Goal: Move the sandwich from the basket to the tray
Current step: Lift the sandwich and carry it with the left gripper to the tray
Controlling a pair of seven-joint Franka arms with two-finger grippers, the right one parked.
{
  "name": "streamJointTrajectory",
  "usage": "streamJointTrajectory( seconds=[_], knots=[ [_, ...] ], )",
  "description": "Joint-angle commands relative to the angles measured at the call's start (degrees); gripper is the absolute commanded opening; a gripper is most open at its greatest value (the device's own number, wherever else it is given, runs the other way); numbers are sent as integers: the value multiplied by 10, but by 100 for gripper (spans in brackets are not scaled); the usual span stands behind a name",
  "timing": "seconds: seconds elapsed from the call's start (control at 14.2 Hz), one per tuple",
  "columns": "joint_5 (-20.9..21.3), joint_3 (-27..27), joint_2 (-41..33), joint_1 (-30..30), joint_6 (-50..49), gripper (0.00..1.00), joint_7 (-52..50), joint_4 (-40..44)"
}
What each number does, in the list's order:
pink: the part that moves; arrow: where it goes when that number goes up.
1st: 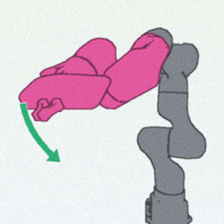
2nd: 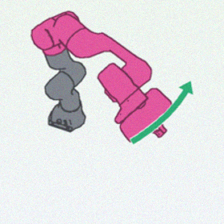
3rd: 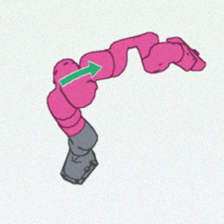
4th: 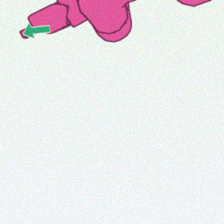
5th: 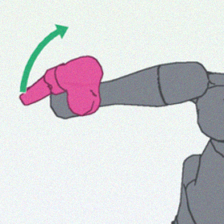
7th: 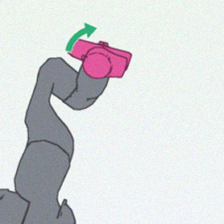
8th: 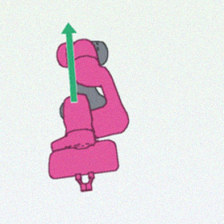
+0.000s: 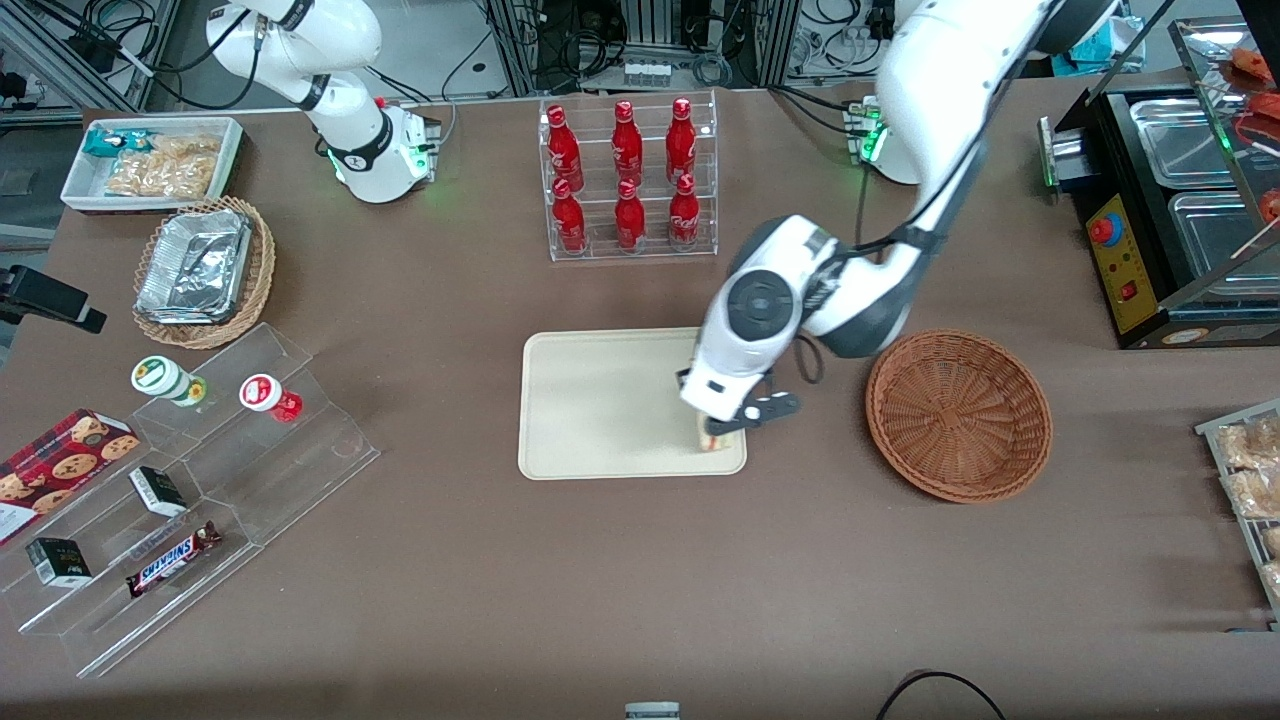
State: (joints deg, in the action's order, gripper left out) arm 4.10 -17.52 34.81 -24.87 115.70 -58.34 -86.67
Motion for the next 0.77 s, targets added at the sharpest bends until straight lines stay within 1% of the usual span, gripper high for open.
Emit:
streamJointTrajectory(
  seconds=[0.0, 0.14, 0.21, 0.28, 0.35, 0.42, 0.7],
  knots=[
    [29, 6, 66, -47, -45, 0, -48, 107],
    [33, 8, 91, -75, -43, 0, -56, 126],
    [45, 8, 104, -90, -43, 0, -56, 142],
    [66, 8, 112, -98, -43, 0, -56, 145],
    [78, 7, 119, -108, -43, 0, -57, 146],
    [82, 8, 125, -119, -43, 1, -63, 150],
    [84, 9, 160, -122, -39, 3, -78, 180]
  ],
)
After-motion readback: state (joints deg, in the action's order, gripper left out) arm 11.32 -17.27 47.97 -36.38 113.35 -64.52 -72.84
